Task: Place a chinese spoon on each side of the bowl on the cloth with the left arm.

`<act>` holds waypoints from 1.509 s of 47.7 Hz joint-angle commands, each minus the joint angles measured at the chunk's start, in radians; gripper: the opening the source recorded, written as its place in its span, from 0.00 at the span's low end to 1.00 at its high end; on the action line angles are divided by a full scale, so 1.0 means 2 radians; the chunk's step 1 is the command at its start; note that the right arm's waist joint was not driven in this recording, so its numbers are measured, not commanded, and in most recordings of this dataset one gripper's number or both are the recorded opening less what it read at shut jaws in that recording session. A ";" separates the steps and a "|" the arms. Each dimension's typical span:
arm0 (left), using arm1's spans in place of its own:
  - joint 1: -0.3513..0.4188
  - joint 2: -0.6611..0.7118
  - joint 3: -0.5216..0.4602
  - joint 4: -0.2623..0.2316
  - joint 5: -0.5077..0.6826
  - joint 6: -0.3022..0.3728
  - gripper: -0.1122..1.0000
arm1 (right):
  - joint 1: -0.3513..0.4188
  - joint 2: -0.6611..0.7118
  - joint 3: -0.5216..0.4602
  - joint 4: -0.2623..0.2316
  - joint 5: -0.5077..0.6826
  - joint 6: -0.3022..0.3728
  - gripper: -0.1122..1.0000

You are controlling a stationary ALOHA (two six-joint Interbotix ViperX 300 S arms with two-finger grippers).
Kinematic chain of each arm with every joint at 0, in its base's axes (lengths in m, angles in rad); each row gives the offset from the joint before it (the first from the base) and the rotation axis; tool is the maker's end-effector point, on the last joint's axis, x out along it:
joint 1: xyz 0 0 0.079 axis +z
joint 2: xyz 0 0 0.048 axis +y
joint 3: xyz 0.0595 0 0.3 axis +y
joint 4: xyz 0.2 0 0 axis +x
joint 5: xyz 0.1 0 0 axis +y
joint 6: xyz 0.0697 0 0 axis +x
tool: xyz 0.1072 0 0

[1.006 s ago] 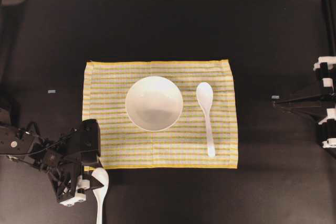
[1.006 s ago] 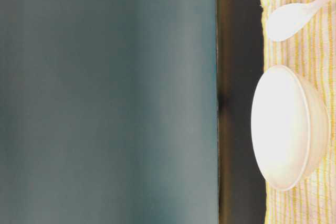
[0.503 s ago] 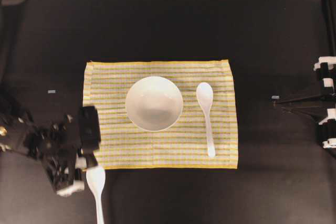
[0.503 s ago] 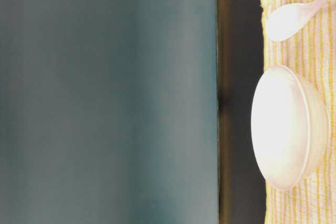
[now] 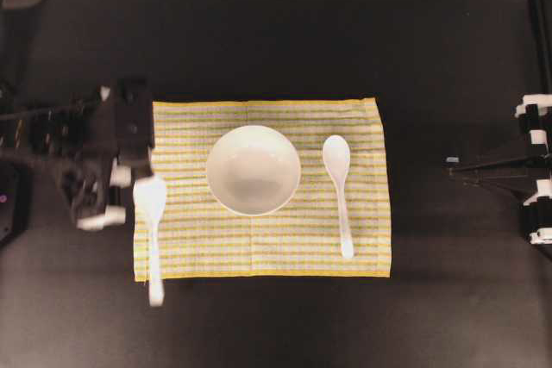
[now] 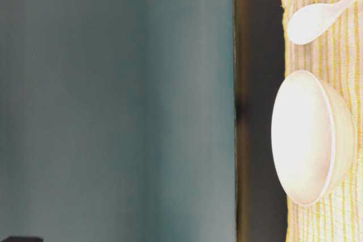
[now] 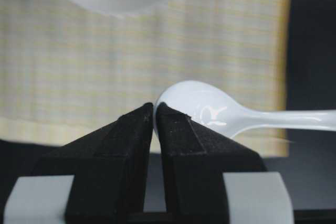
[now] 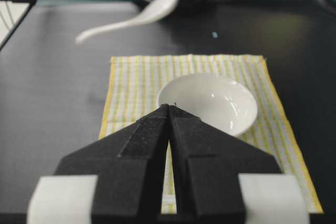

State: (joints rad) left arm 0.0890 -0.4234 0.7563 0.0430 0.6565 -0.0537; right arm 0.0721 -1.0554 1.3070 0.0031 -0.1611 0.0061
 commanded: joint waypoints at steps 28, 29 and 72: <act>0.094 0.107 0.048 0.002 -0.187 0.074 0.15 | 0.000 0.001 -0.002 0.002 -0.006 0.000 0.09; 0.096 0.107 0.050 0.002 -0.193 0.074 0.15 | 0.000 0.001 -0.002 0.002 -0.006 0.000 0.09; 0.062 0.046 0.114 0.002 -0.321 0.076 0.85 | 0.001 0.001 0.002 0.003 -0.007 0.002 0.09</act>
